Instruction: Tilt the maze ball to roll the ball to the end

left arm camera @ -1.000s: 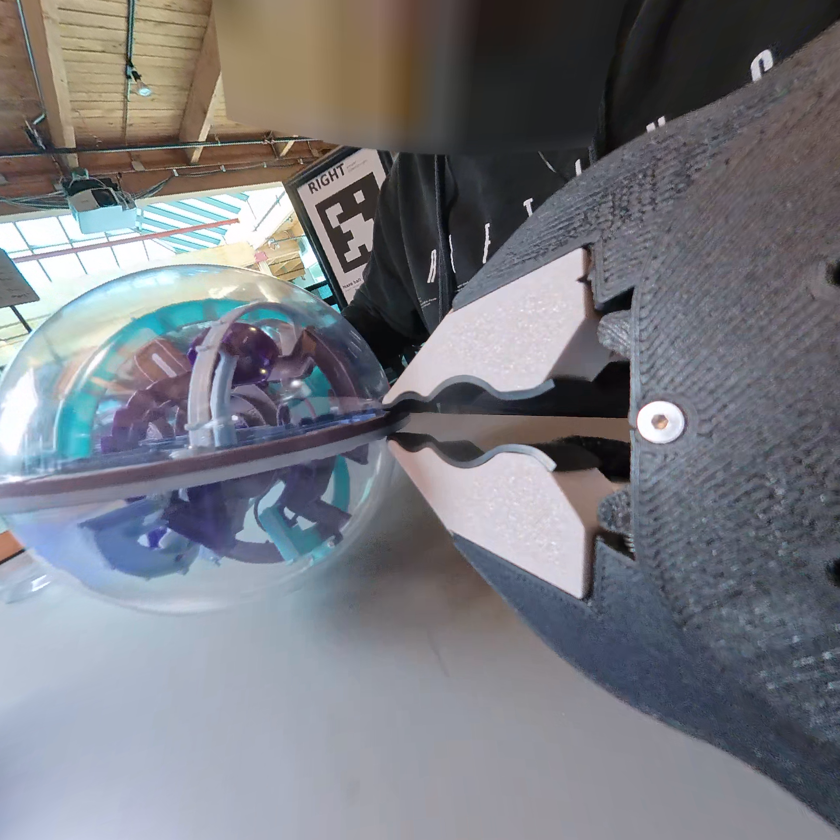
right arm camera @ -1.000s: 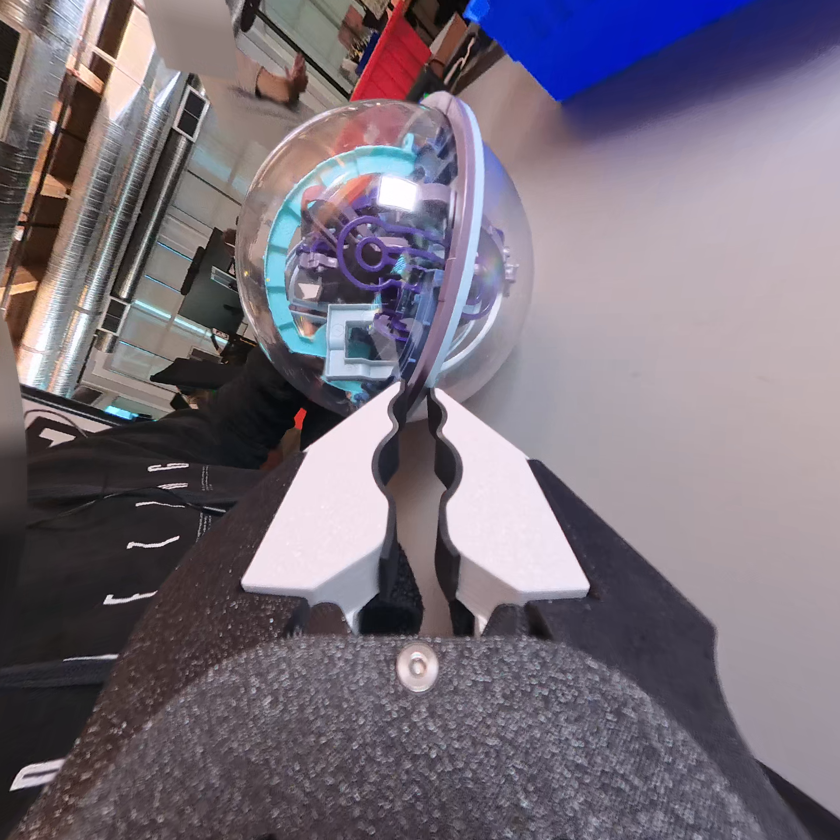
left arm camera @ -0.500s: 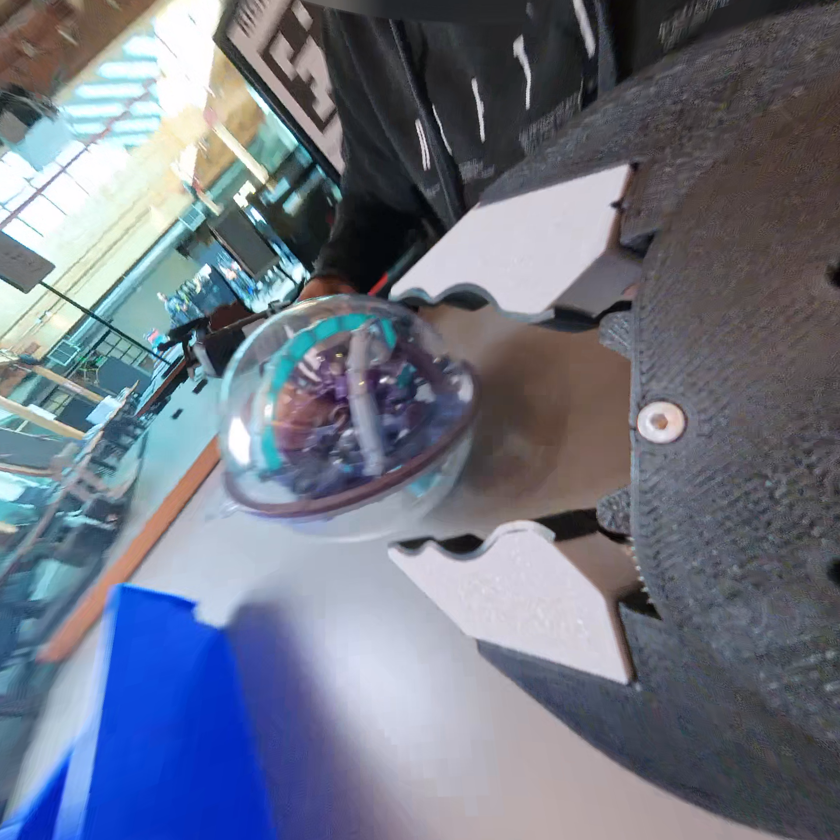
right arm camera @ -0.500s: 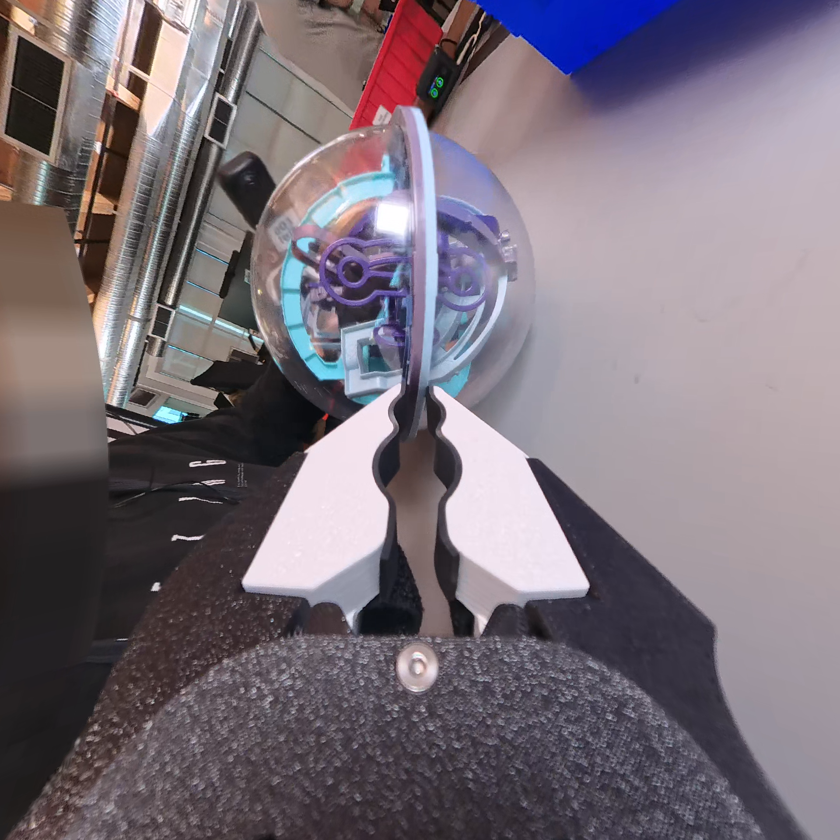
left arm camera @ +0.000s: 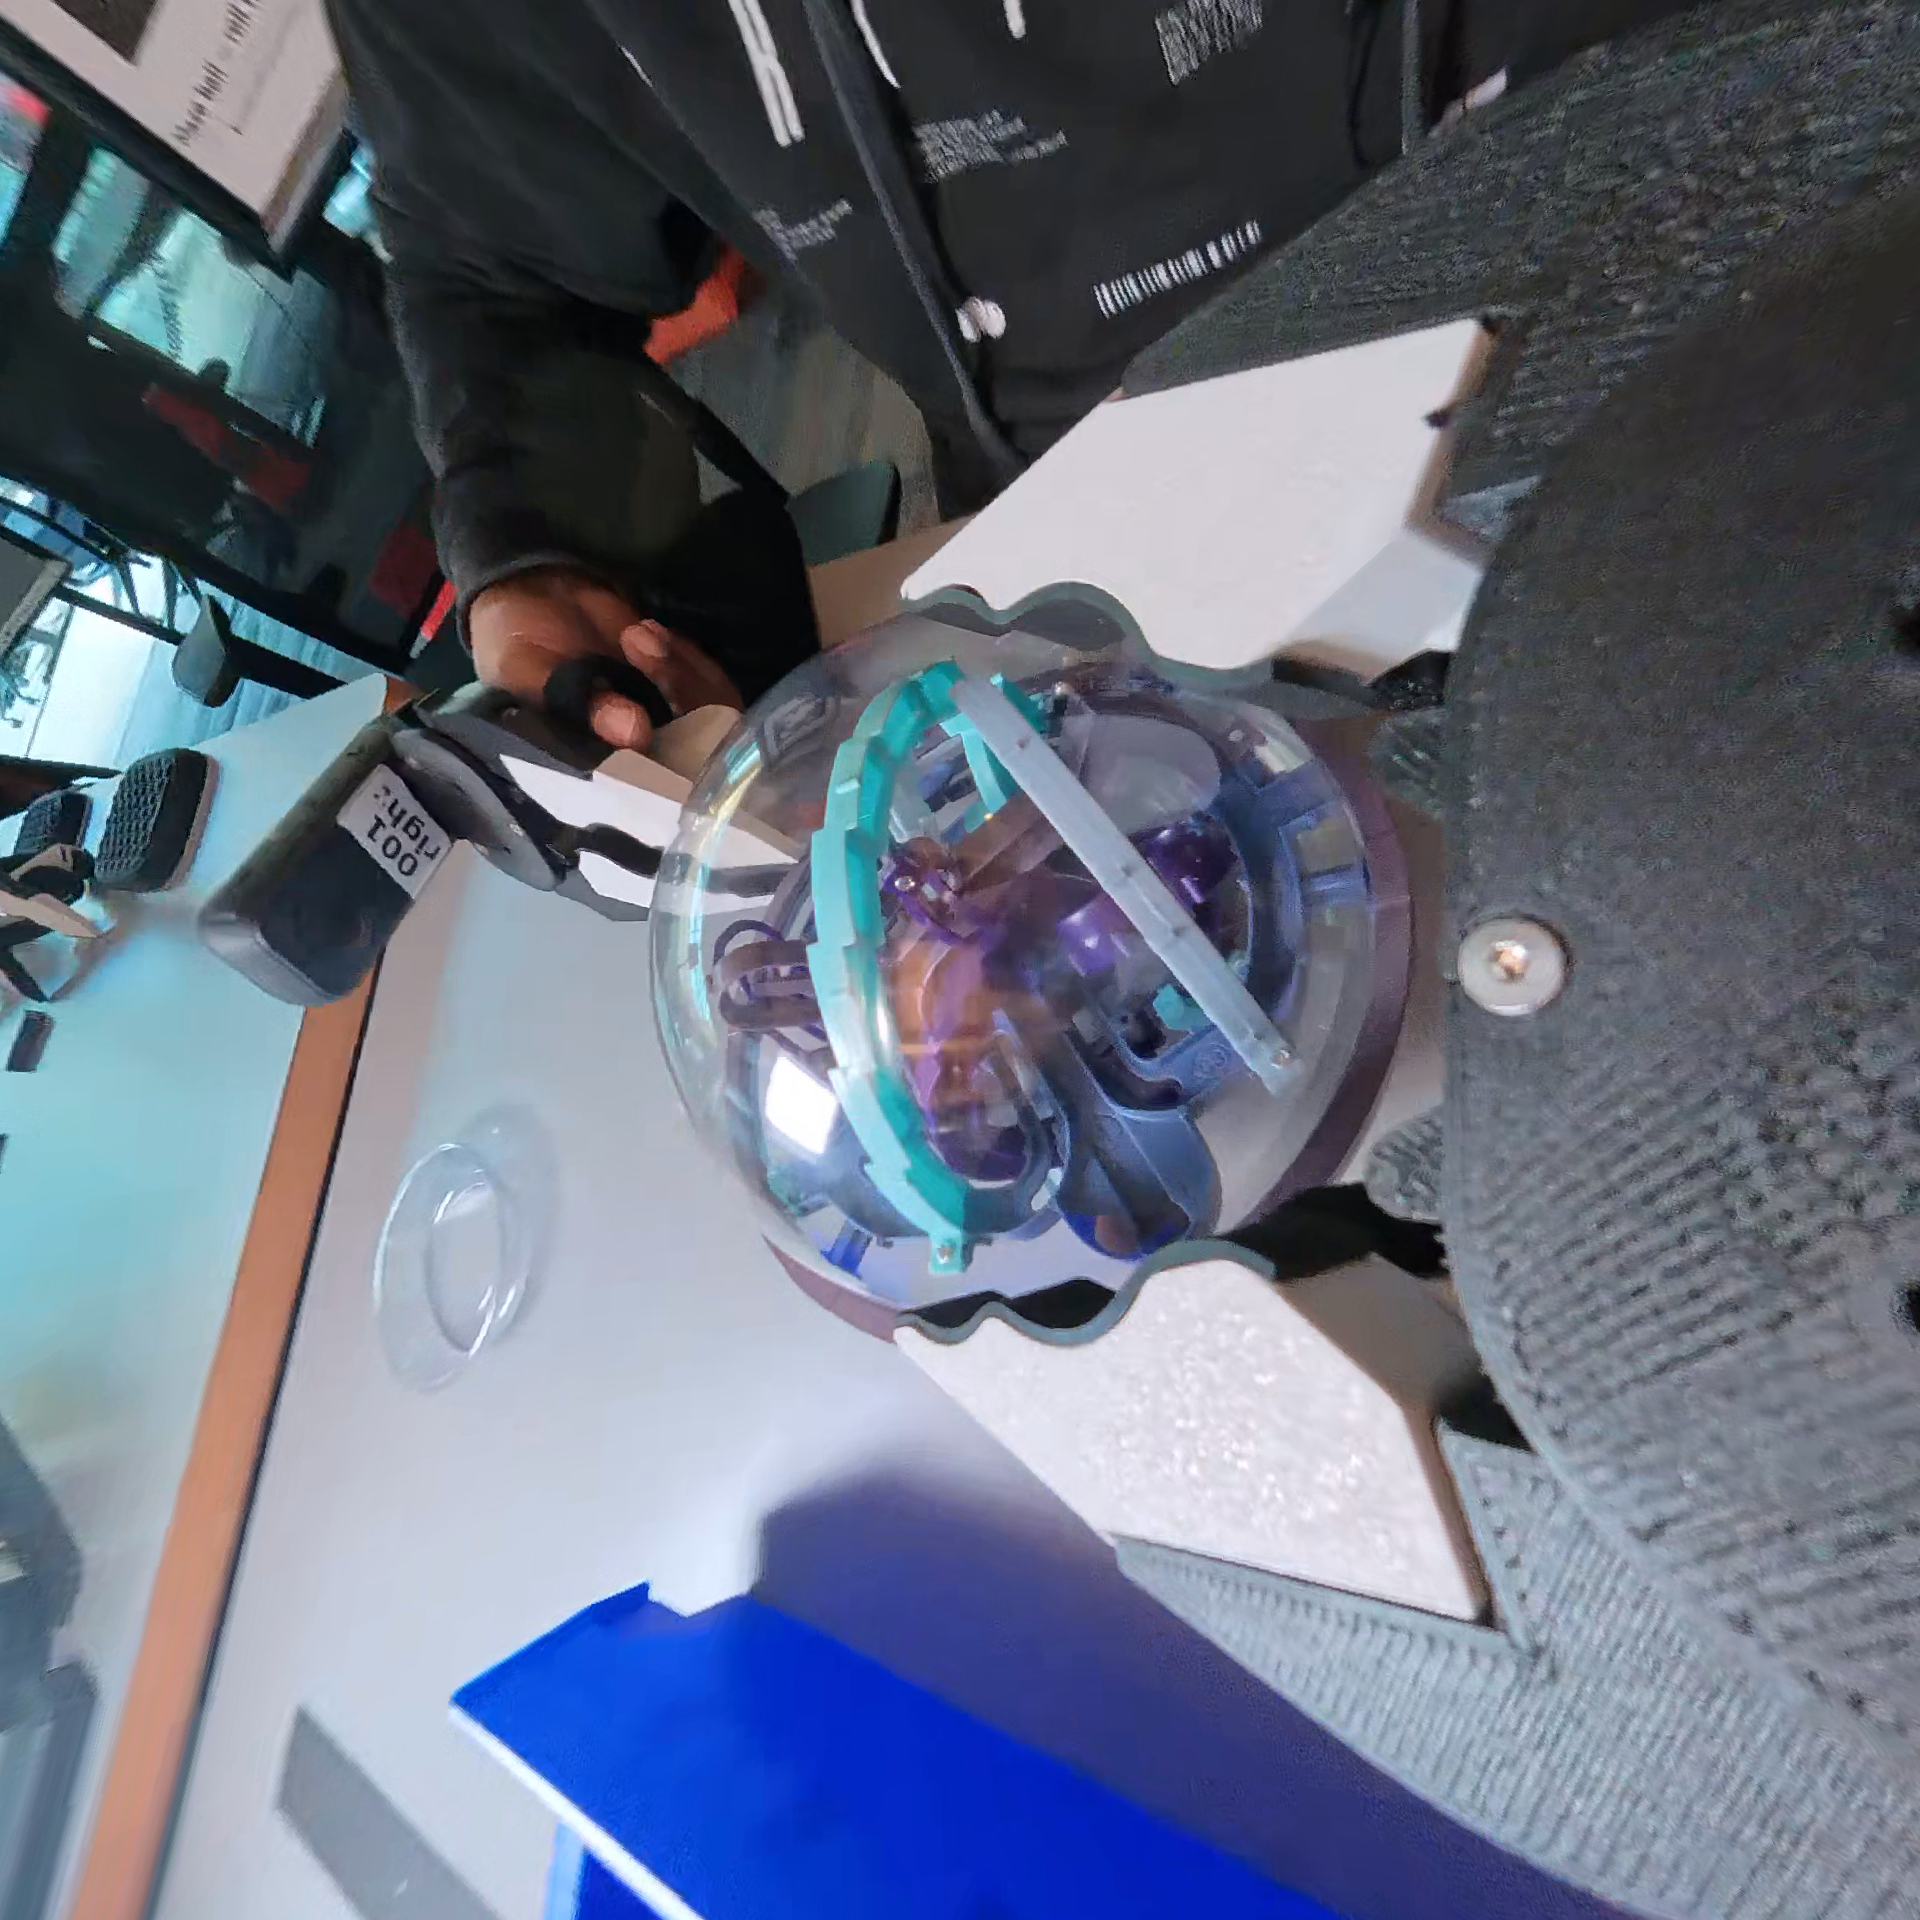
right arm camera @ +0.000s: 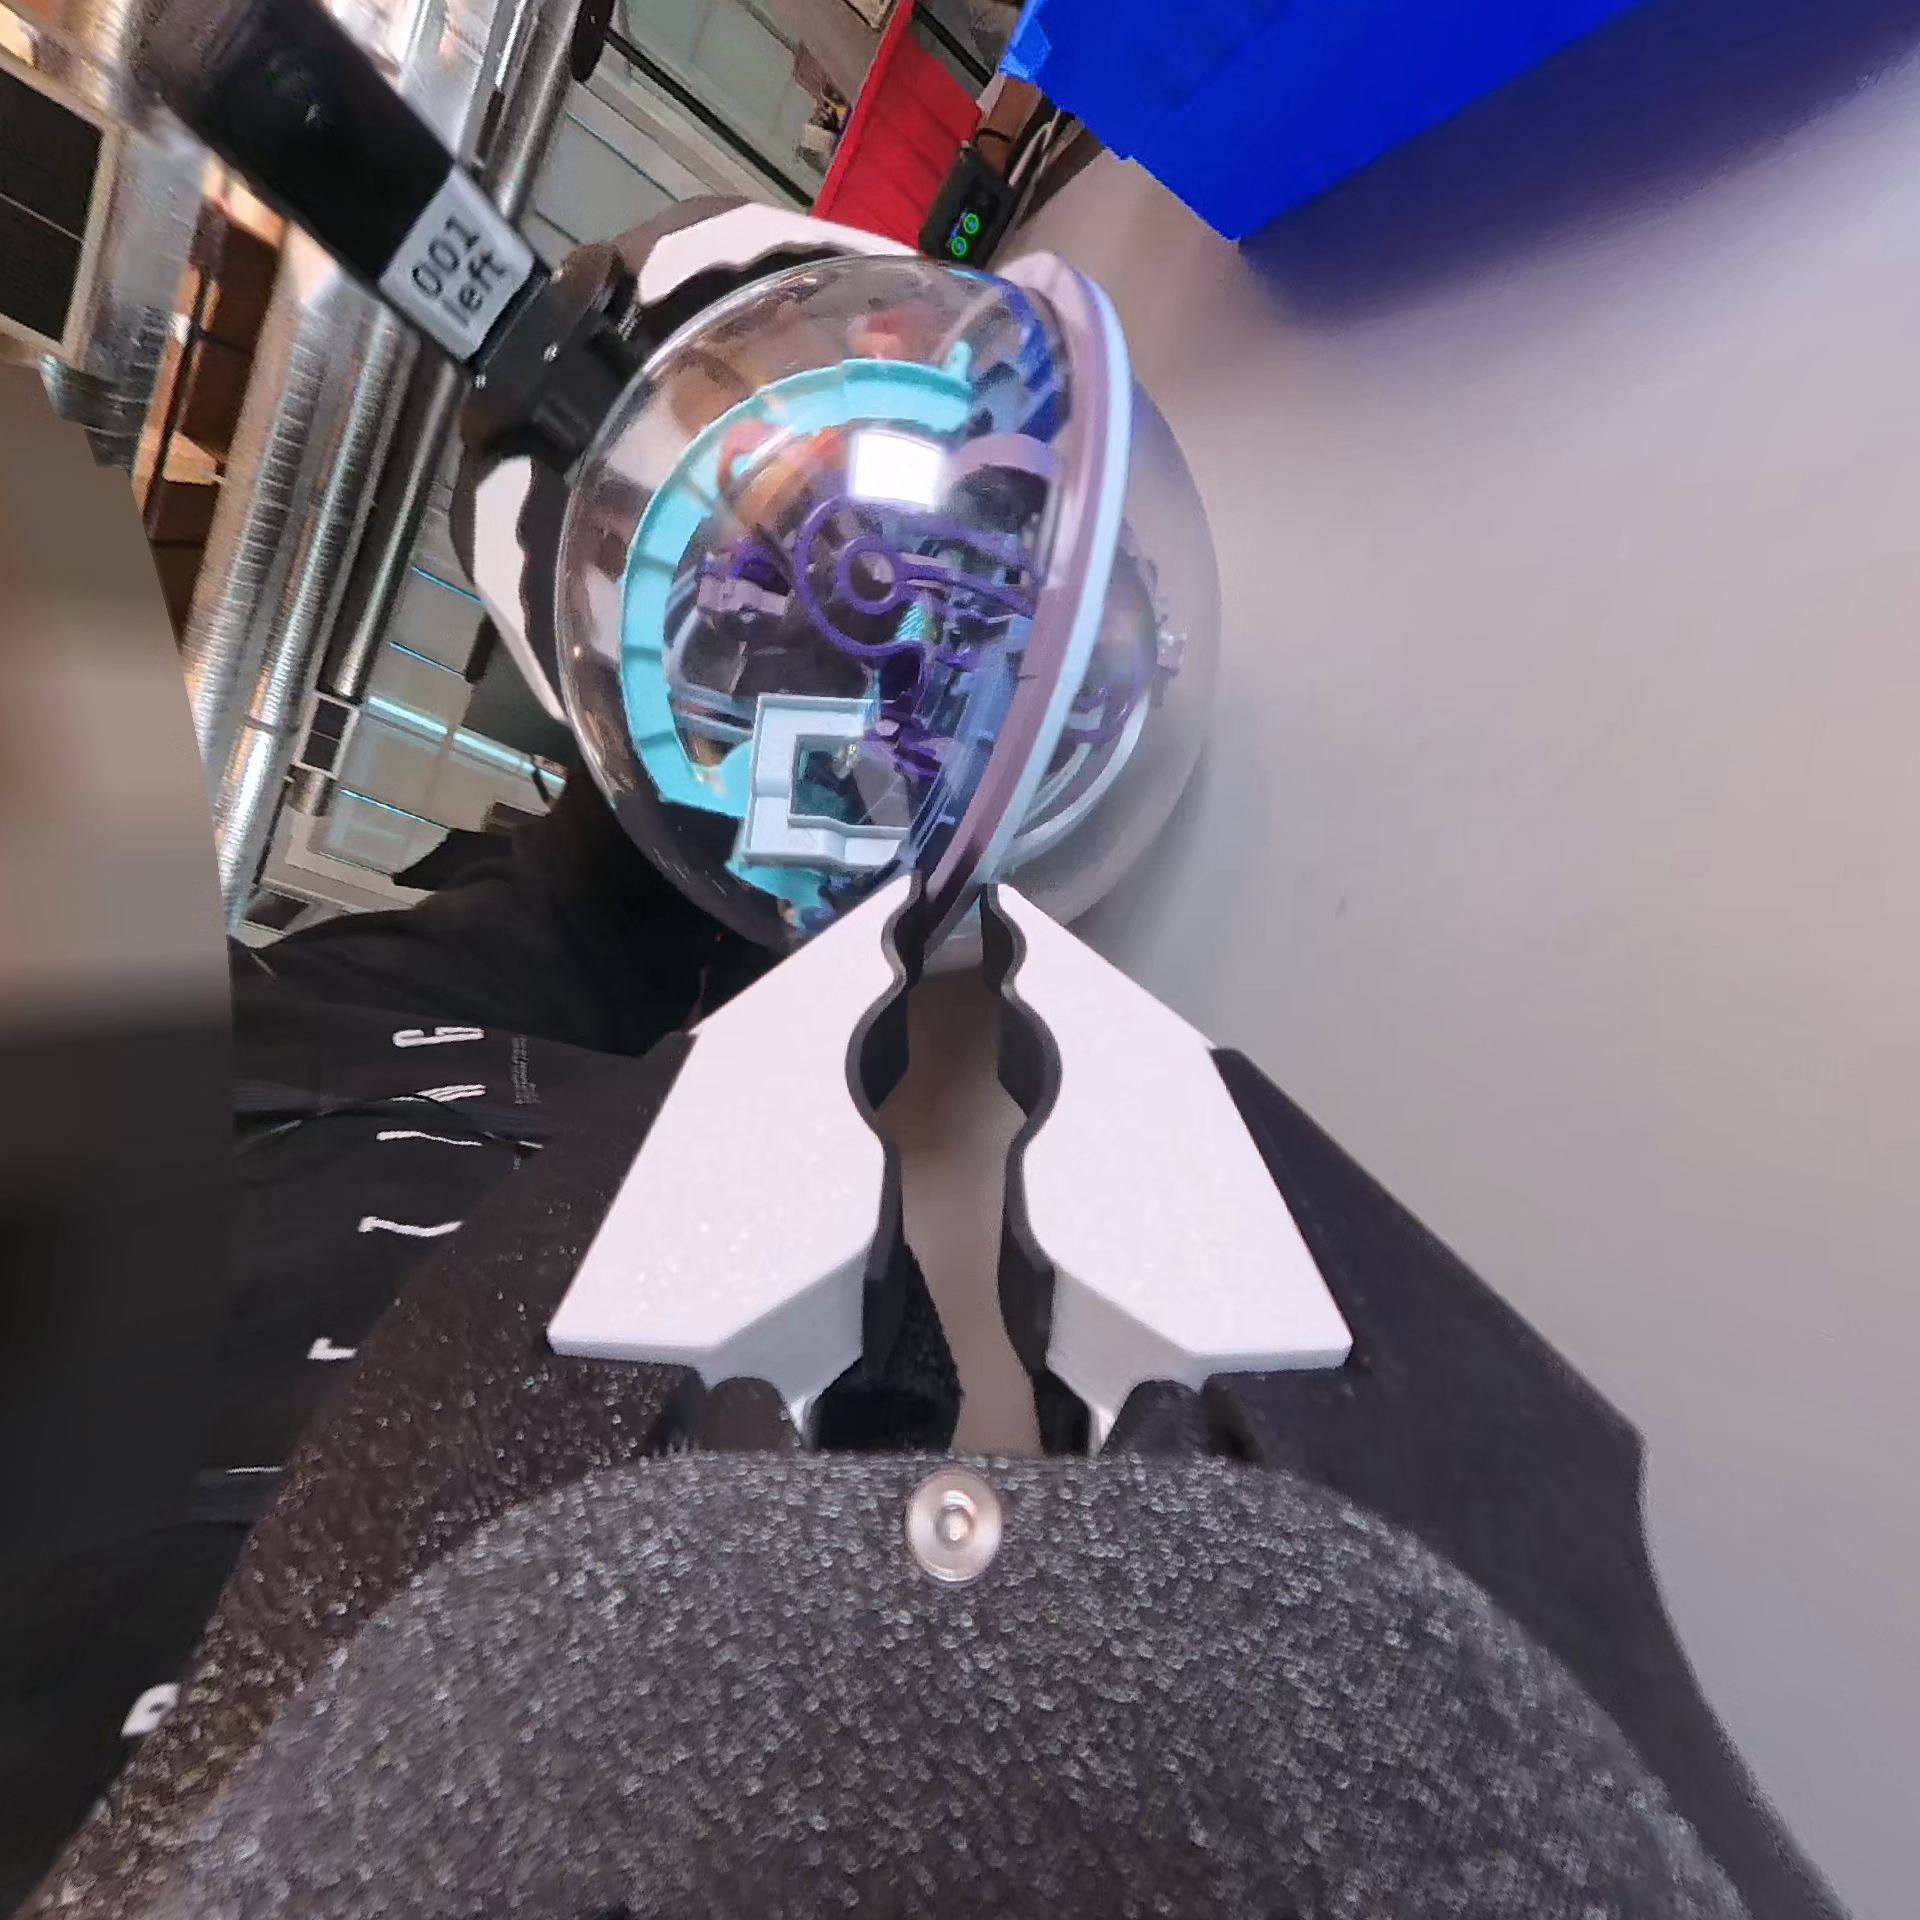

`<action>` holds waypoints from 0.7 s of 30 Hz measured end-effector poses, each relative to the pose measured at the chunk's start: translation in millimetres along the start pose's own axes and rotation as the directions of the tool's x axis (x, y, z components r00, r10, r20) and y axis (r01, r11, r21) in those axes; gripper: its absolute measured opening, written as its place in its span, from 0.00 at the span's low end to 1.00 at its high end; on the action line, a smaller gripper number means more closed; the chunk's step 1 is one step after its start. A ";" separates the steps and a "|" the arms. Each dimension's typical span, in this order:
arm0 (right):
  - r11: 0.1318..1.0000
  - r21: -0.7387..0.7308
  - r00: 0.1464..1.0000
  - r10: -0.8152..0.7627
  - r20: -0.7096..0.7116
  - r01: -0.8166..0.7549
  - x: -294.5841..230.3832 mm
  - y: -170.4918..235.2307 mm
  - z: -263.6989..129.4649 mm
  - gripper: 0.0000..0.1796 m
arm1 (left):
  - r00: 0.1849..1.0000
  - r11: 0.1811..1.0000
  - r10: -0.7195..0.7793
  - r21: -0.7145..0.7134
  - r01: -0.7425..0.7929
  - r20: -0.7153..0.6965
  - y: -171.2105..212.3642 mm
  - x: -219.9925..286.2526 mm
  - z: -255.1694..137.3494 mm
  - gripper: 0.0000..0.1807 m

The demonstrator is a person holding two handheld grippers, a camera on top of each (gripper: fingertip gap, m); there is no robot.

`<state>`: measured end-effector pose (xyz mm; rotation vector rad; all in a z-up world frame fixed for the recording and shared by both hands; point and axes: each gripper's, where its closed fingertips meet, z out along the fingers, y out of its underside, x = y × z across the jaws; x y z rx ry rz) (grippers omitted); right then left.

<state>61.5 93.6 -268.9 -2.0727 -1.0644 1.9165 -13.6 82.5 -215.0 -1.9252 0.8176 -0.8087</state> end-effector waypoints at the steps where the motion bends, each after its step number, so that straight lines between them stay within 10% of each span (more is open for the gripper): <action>1: 1.000 -0.001 1.000 -0.029 -0.008 0.029 0.5 -2.1 -0.4 0.05 | 0.999 0.999 -0.042 -0.005 0.042 -0.016 -1.1 -4.6 1.0 0.70; 13: 0.894 0.049 0.895 -0.445 -0.013 0.445 -14.7 -22.1 -6.3 0.12 | 0.927 0.939 -0.321 0.063 0.338 -0.194 0.0 -31.7 -0.8 0.69; 21: 0.591 -0.009 0.582 -0.797 -0.163 0.807 -18.9 -26.4 -9.9 0.18 | 0.917 0.931 -0.345 0.055 0.362 -0.202 2.6 -36.4 -1.4 0.69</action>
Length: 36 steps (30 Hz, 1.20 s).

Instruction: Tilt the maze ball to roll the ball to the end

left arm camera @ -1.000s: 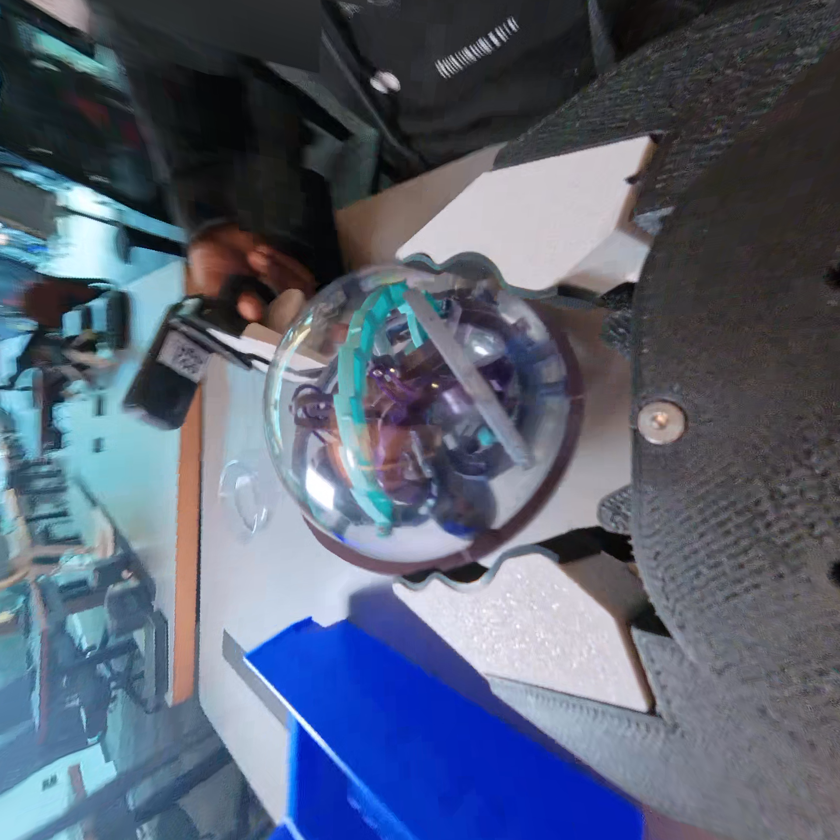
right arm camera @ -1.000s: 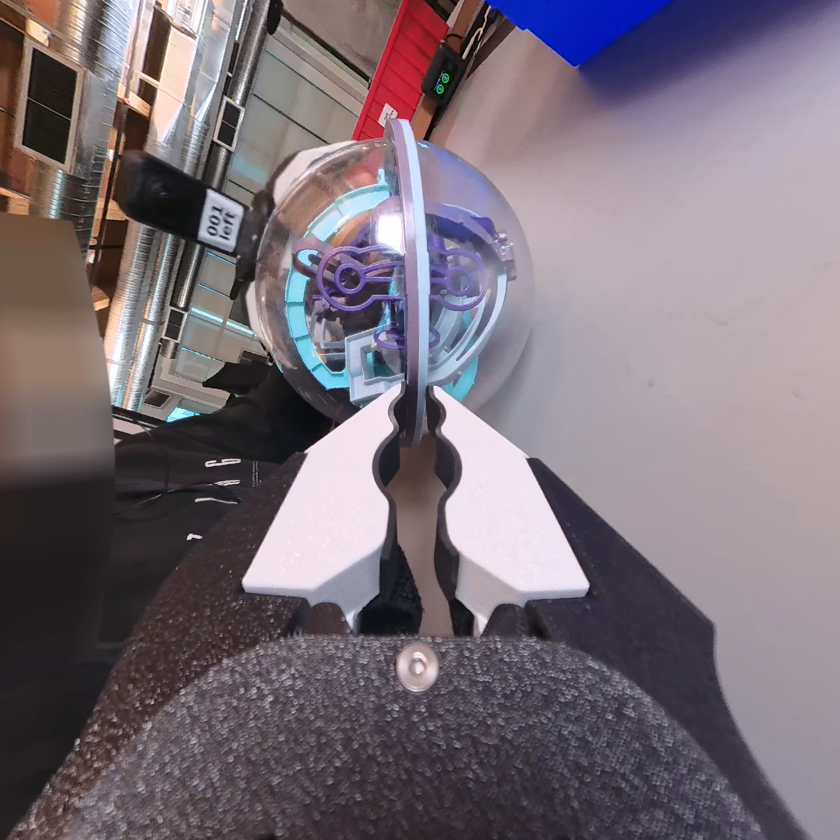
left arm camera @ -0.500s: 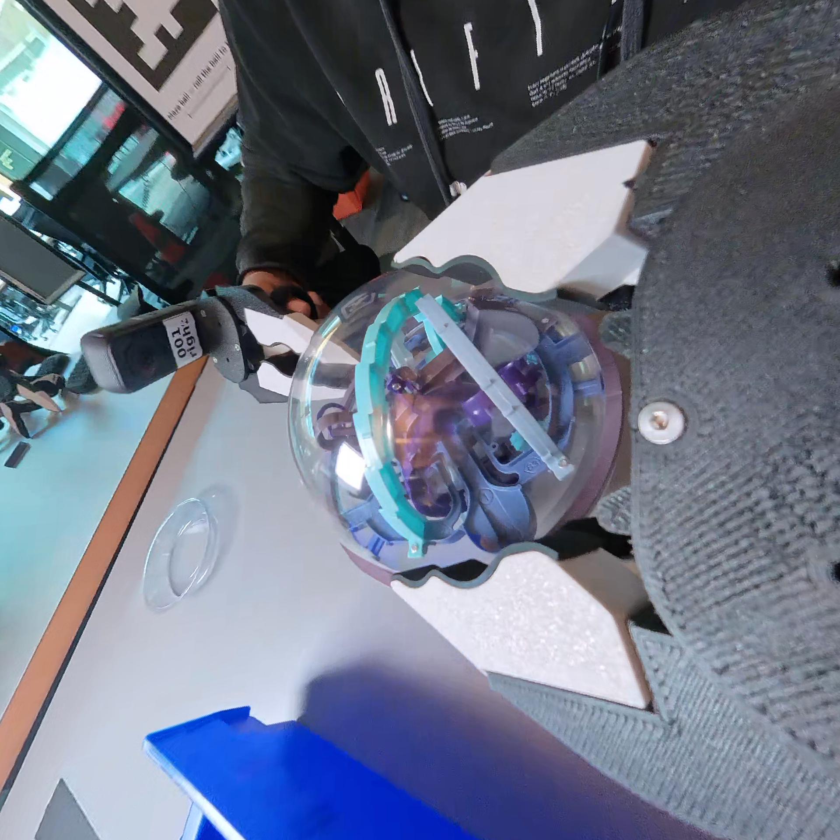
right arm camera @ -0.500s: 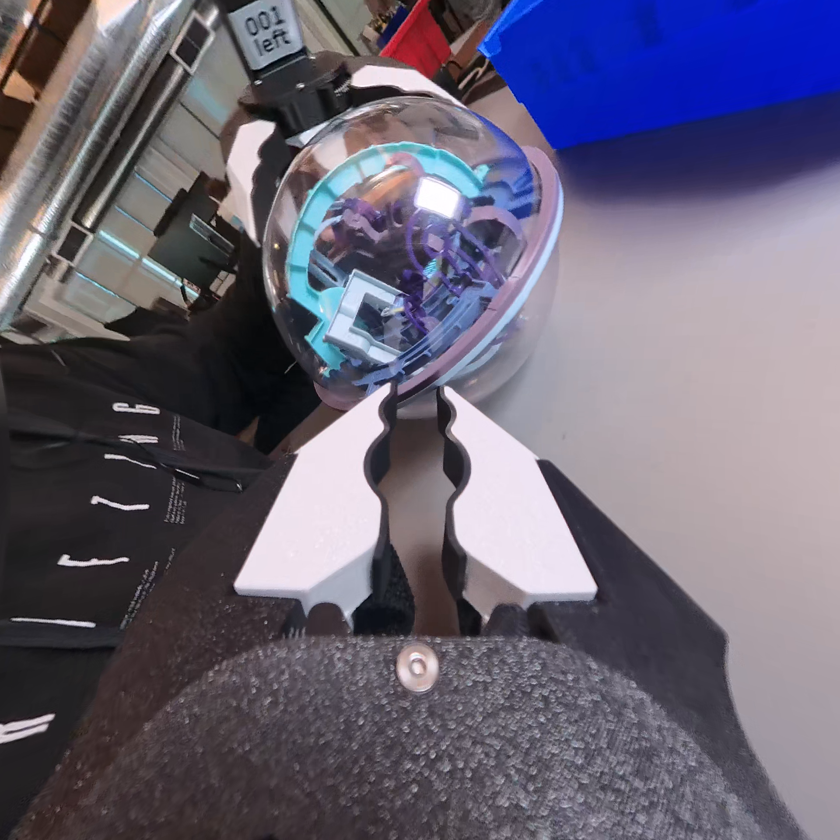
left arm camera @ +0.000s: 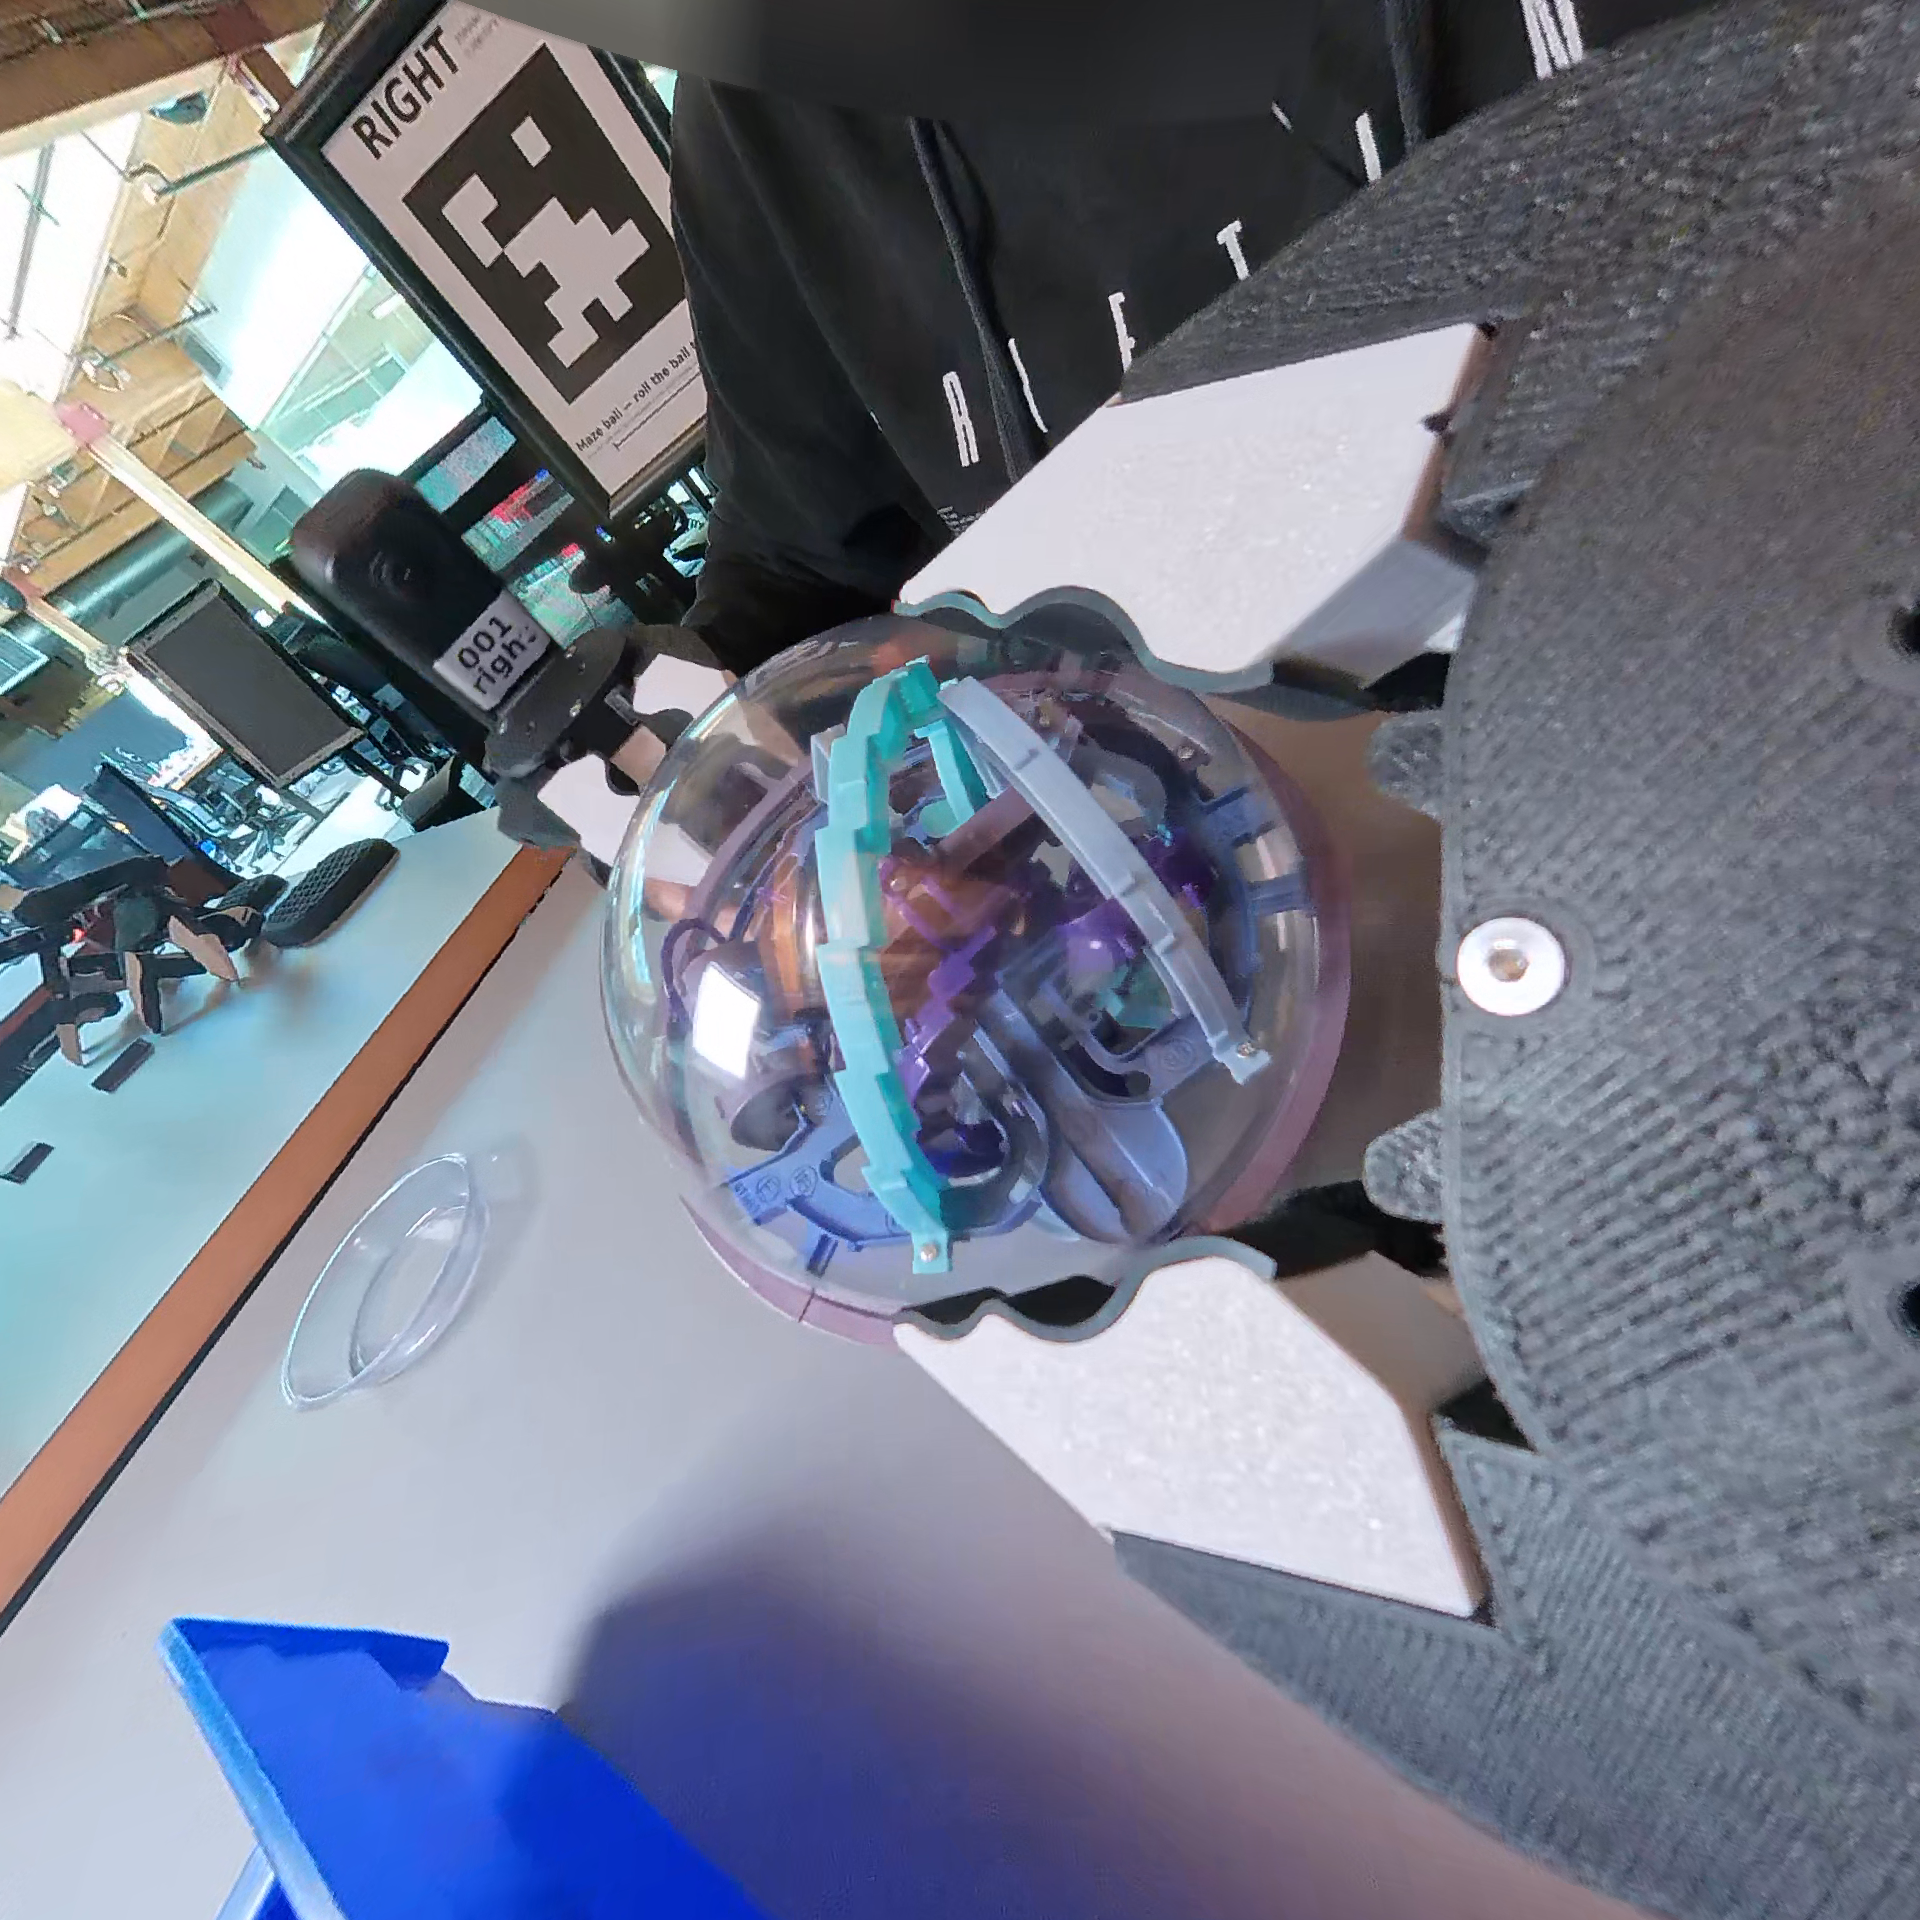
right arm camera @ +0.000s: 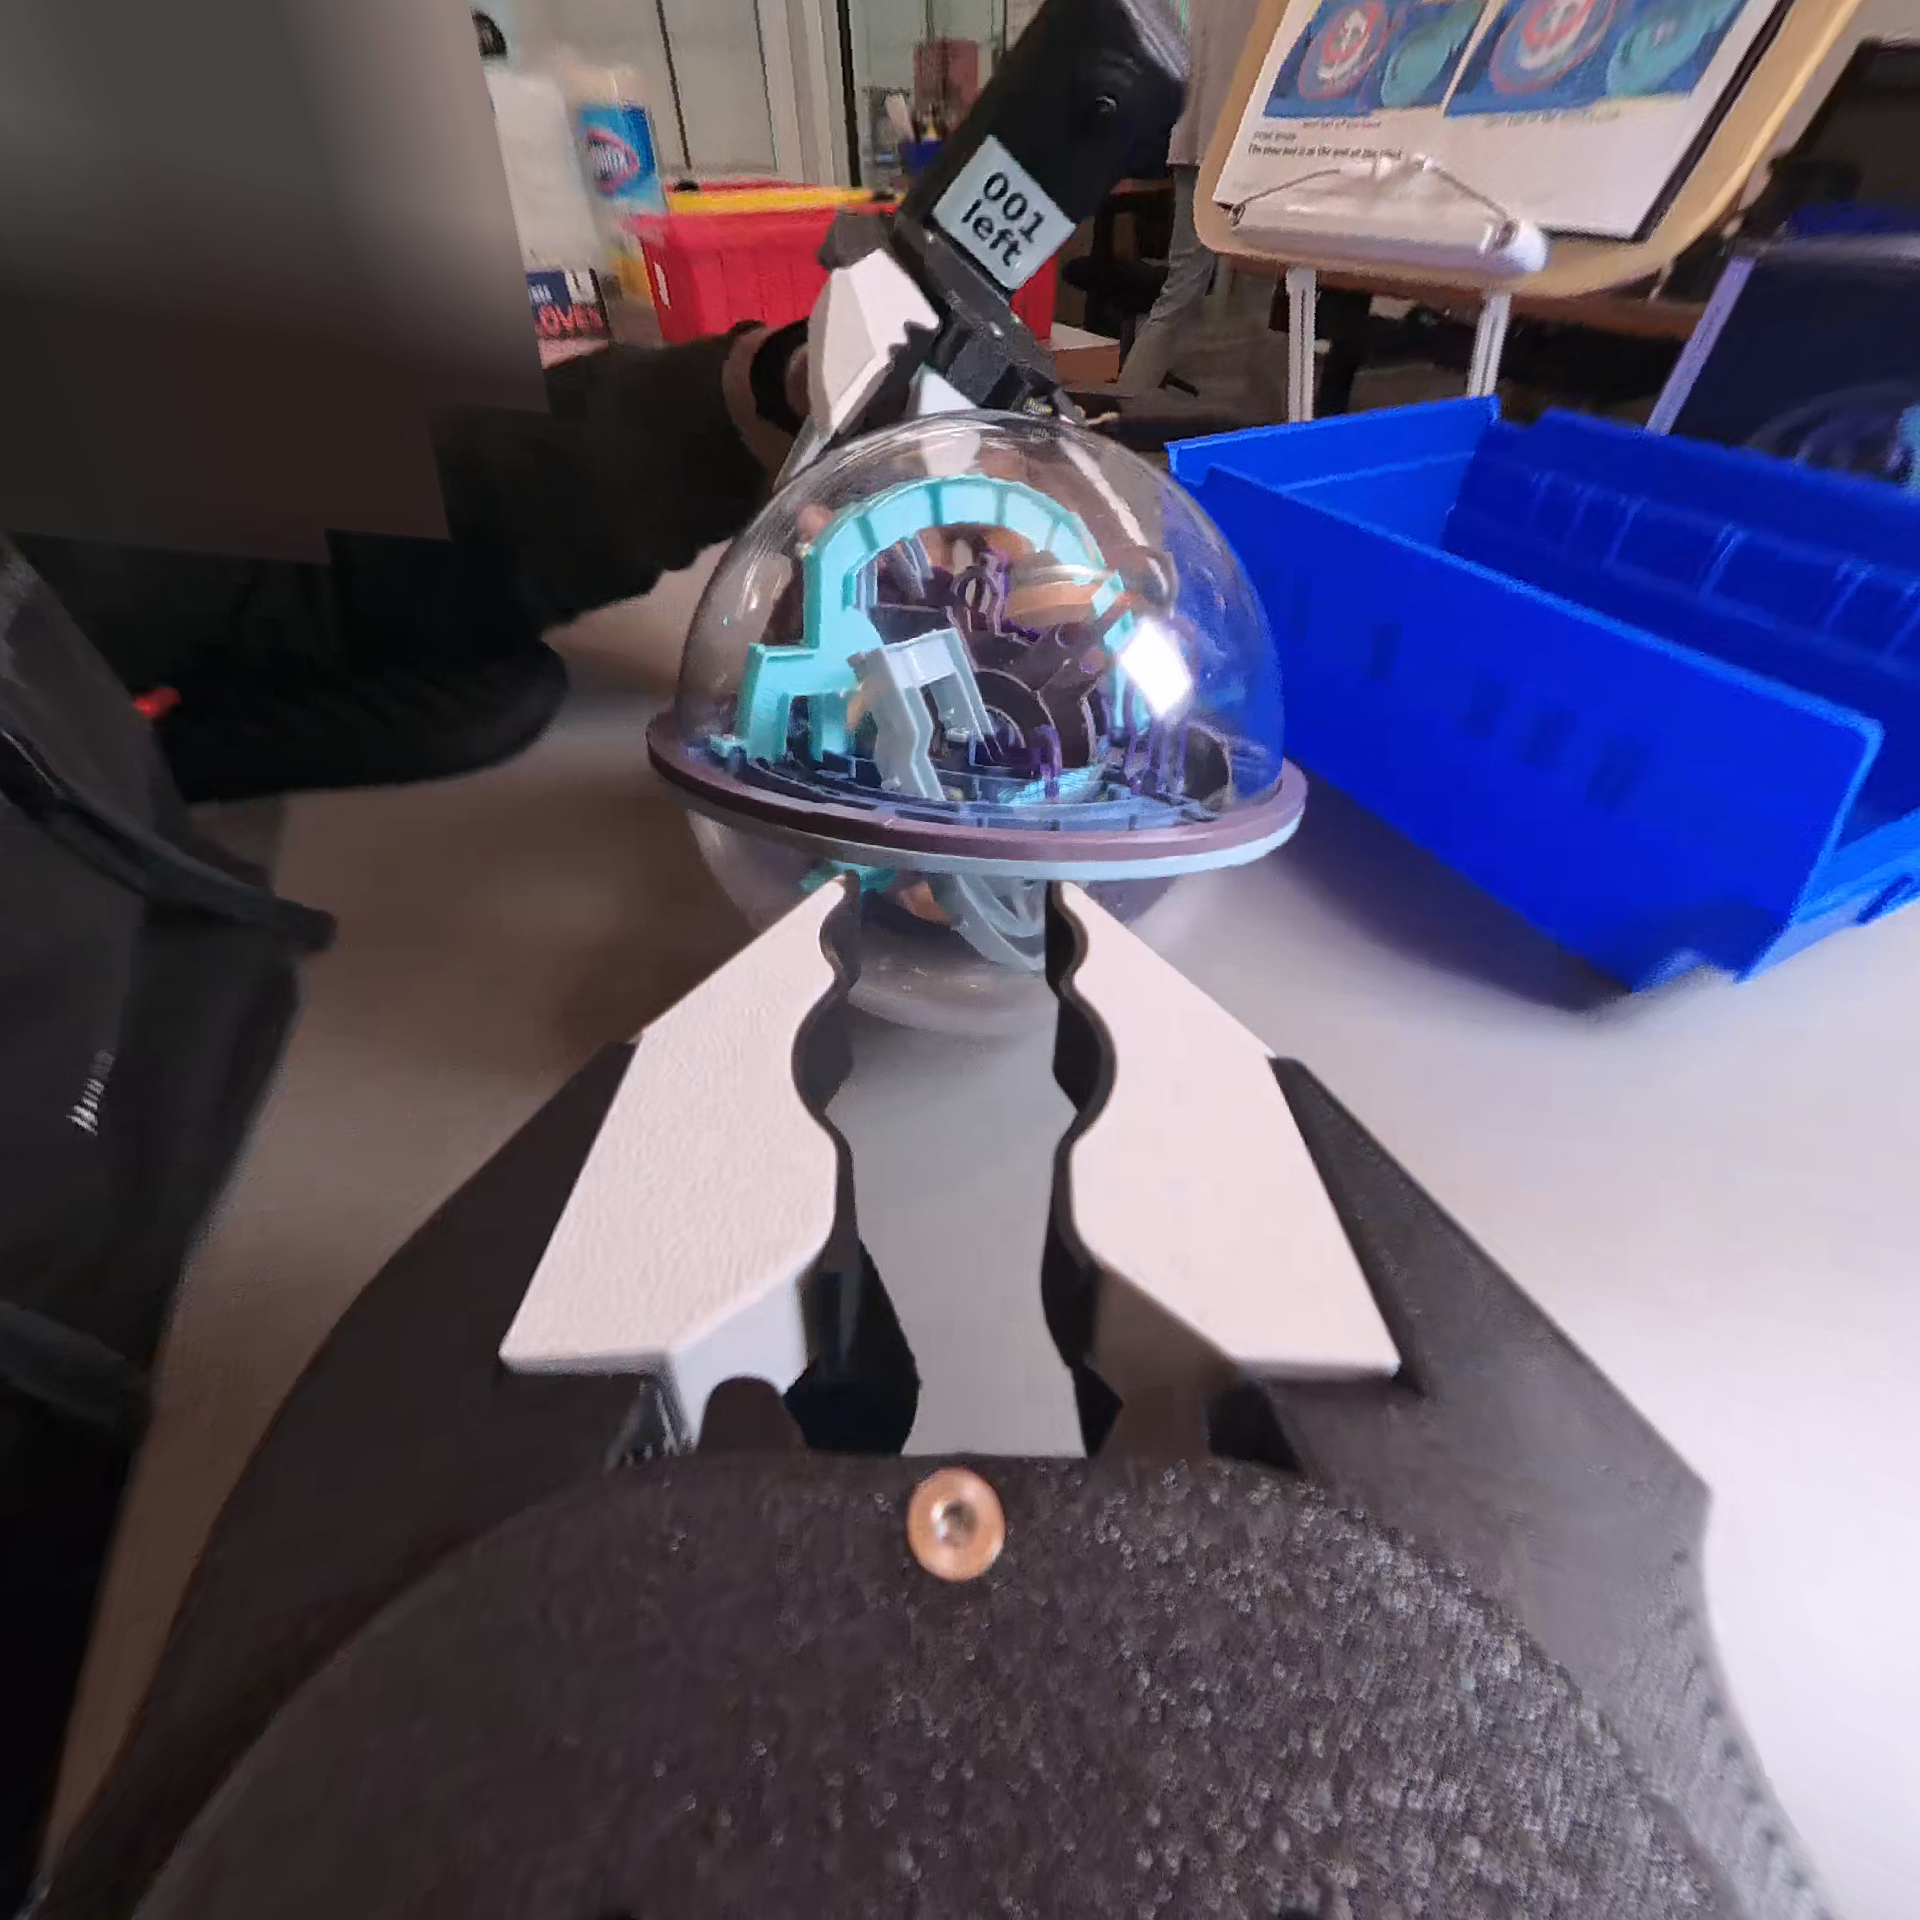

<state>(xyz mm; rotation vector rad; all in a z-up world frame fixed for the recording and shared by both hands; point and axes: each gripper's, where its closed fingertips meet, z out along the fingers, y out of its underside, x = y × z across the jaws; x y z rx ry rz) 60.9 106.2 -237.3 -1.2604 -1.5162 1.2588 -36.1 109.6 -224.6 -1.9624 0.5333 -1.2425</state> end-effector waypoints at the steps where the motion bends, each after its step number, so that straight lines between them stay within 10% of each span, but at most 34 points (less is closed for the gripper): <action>1: 0.999 -0.014 0.999 -0.052 -0.013 0.052 0.0 0.2 0.4 0.19 | 1.000 1.000 -0.003 0.000 0.003 0.000 -0.4 -0.3 0.3 0.69; 36: 0.967 -0.180 0.984 -0.178 0.026 0.179 -2.5 25.0 17.9 0.20 | 0.977 0.982 0.105 -0.176 -0.072 0.185 -34.8 -6.7 14.8 0.52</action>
